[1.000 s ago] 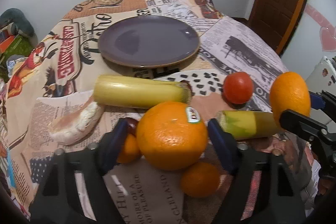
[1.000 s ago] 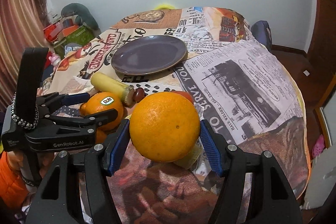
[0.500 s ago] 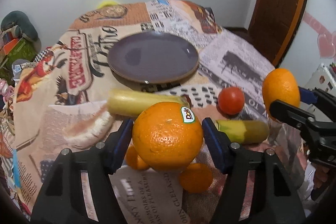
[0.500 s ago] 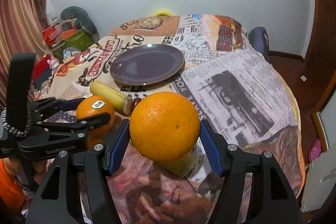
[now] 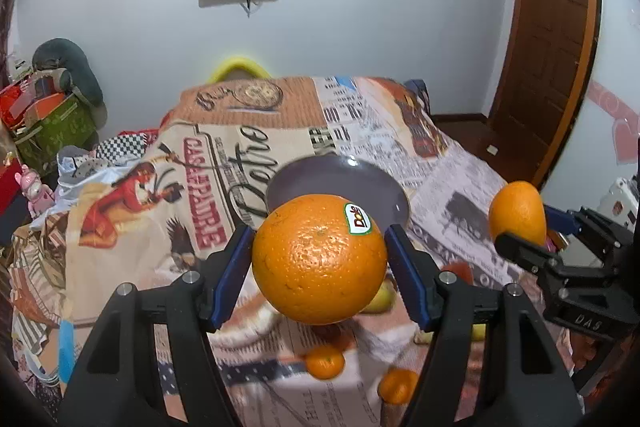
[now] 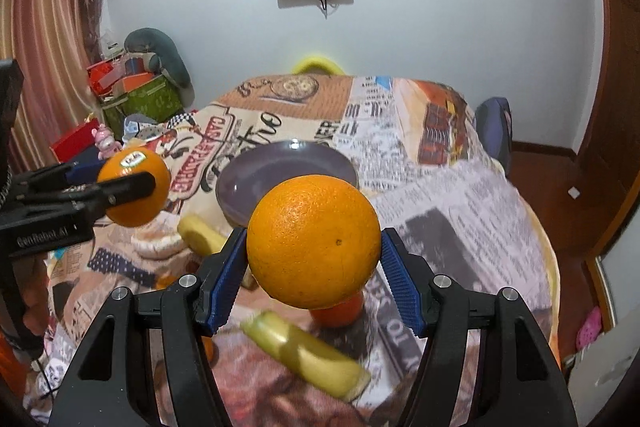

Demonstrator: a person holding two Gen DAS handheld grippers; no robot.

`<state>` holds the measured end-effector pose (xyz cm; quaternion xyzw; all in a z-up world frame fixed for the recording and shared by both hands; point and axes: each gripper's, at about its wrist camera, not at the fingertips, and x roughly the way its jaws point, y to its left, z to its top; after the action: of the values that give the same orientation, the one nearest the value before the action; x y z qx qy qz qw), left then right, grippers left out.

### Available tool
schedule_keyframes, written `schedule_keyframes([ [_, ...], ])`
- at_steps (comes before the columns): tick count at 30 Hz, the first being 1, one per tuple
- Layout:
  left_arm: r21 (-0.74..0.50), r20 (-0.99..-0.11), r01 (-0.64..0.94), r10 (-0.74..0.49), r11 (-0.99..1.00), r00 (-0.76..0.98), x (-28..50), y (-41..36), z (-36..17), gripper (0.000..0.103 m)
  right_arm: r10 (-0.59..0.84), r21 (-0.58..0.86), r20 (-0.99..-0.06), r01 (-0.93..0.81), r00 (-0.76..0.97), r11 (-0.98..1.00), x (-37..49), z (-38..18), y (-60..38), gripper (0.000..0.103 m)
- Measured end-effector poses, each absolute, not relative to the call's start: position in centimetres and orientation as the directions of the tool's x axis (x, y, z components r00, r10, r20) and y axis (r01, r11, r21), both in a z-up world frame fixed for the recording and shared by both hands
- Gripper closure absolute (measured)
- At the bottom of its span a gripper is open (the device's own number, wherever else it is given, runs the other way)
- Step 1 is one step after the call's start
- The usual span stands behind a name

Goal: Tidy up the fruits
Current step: 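Carry both large oranges onto the purple plate and open both tools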

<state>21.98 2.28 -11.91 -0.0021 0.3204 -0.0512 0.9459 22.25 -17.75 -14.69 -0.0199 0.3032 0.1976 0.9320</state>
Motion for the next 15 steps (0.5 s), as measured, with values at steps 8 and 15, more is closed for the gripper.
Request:
schedule_keyframes([
  [8, -0.030, -0.572, 0.071, -0.076, 0.997, 0.817, 24.6, 3.3, -10.9, 0.036, 0.360, 0.061, -0.553, -0.395, 0.751, 0.917, 24.5, -14.2, -16.5, 0.041],
  [15, -0.031, -0.567, 0.064, -0.071, 0.997, 0.820, 27.2, 3.6, -11.2, 0.036, 0.356, 0.037, -0.545, -0.402, 0.759, 0.915, 26.8, -14.4, -15.5, 0.040],
])
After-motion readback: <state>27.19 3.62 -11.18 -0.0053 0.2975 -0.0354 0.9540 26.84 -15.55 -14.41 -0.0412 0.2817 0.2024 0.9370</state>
